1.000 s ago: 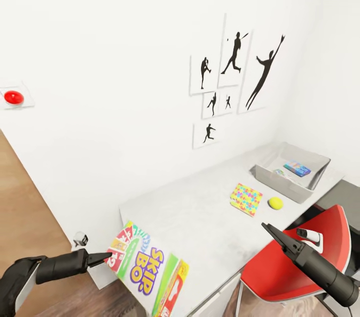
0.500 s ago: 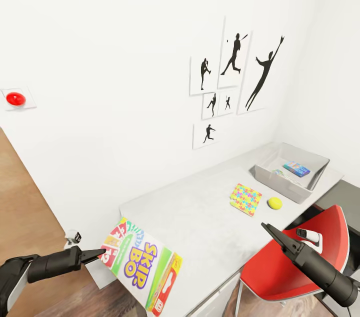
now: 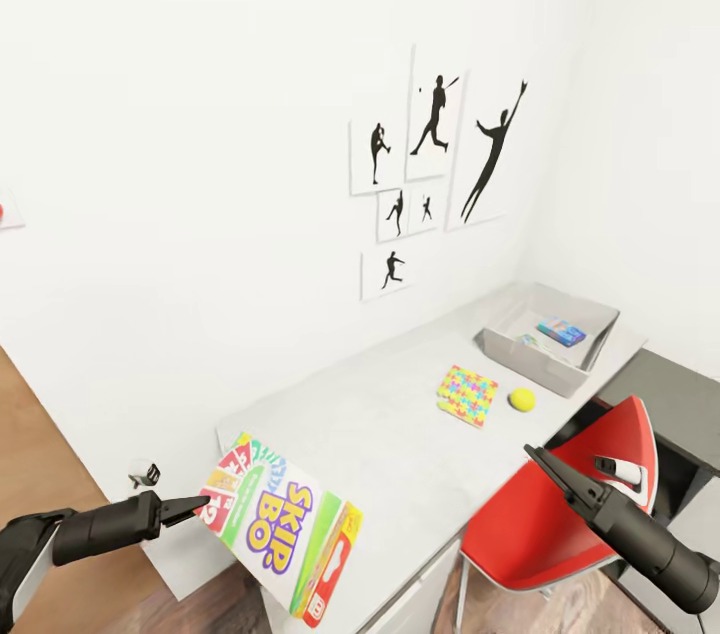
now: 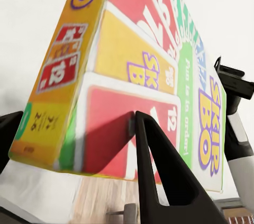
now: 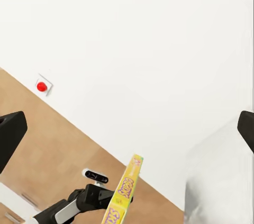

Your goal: Put all the toys in the child's room - the three board games (two on the bed and one on the table), the two jigsaw puzzles on the table, and the tennis ball on the table - inside the toy box on the table in the child's room.

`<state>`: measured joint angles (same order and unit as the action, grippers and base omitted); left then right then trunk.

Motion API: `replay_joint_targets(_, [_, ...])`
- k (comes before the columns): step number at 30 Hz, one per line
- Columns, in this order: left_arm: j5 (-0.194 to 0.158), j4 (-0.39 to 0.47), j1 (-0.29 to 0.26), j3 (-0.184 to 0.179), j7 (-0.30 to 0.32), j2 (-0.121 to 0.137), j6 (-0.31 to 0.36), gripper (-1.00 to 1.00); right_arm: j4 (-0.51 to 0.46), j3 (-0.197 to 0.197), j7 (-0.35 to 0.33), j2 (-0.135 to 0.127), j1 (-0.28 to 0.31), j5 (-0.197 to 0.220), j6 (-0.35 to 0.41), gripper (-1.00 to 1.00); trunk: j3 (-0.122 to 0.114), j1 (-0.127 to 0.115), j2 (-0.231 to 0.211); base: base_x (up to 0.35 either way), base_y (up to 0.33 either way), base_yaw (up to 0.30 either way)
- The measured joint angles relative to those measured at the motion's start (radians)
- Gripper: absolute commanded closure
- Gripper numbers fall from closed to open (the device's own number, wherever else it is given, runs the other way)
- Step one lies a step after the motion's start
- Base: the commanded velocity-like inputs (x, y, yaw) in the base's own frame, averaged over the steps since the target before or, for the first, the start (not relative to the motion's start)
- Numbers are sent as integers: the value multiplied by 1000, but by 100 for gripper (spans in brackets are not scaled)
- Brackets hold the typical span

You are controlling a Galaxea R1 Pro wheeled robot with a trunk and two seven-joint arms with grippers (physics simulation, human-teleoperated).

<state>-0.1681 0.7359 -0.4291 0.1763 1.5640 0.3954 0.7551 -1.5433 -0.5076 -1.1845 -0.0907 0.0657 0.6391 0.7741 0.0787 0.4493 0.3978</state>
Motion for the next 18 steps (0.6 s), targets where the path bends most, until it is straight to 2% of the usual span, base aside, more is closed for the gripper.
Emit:
replay_joint_targets(8, [0, 0, 0, 0, 0, 0, -1, 100, 0, 0, -1, 0, 0, 0, 0, -100, -10, 0, 0, -130, 0, -218])
replay_joint_targets(14, [1, 0, 0, 0, 0, 0, 2, 100, 0, 0, -1, -1, 0, 0, 1, -100, -17, 0, 0, -34, 0, -214])
replay_joint_targets(18, [0, 0, 0, 1, 0, 0, 3, 100, 0, -1, 0, -1, 0, 0, 2, -100, -20, 0, 0, -5, 0, -94])
